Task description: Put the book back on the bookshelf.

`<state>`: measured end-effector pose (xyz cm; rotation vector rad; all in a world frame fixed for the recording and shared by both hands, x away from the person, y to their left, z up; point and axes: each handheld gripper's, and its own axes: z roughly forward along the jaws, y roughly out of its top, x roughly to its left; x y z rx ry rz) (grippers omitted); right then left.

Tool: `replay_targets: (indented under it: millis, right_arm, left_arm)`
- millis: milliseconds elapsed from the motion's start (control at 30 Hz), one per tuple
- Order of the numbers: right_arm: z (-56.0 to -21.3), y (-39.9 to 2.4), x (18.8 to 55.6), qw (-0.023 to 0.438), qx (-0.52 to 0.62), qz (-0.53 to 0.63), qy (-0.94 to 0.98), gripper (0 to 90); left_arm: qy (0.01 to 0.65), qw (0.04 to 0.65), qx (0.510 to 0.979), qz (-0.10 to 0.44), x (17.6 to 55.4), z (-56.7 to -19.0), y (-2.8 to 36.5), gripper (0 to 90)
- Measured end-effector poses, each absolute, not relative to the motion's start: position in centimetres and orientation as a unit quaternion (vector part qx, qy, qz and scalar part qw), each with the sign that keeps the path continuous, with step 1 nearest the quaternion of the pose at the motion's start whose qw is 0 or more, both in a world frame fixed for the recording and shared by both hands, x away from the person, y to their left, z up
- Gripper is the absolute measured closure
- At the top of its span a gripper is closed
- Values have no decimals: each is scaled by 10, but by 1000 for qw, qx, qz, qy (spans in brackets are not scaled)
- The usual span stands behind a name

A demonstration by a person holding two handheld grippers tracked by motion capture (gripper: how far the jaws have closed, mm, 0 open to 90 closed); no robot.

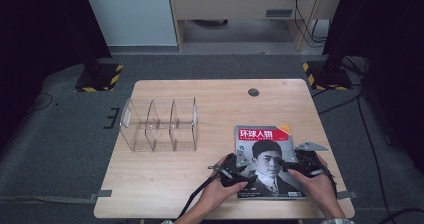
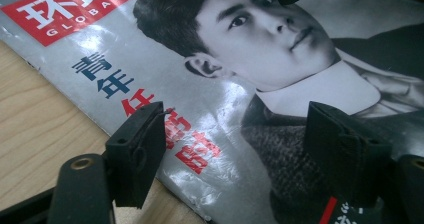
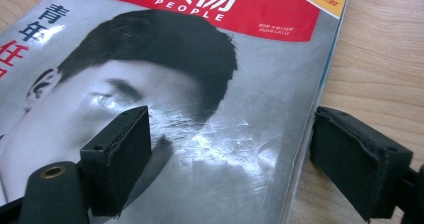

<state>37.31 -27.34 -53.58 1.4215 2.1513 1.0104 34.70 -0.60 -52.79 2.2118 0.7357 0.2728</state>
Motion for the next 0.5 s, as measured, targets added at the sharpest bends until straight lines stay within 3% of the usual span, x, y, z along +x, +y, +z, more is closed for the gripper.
replay_targets:
  millis: [67,400,500]
  right_arm:
    - [-536,-273,373,187,506,358,762,176]
    - [-537,-274,375,195,509,359,757,182]
    - [-535,-275,373,196,505,361,759,262]
  left_arm:
    - [288,387,869,107,347,-528,-6,289]
    - [278,390,869,125,344,-532,-8,291]
    - [277,395,867,127,343,-533,-8,291]
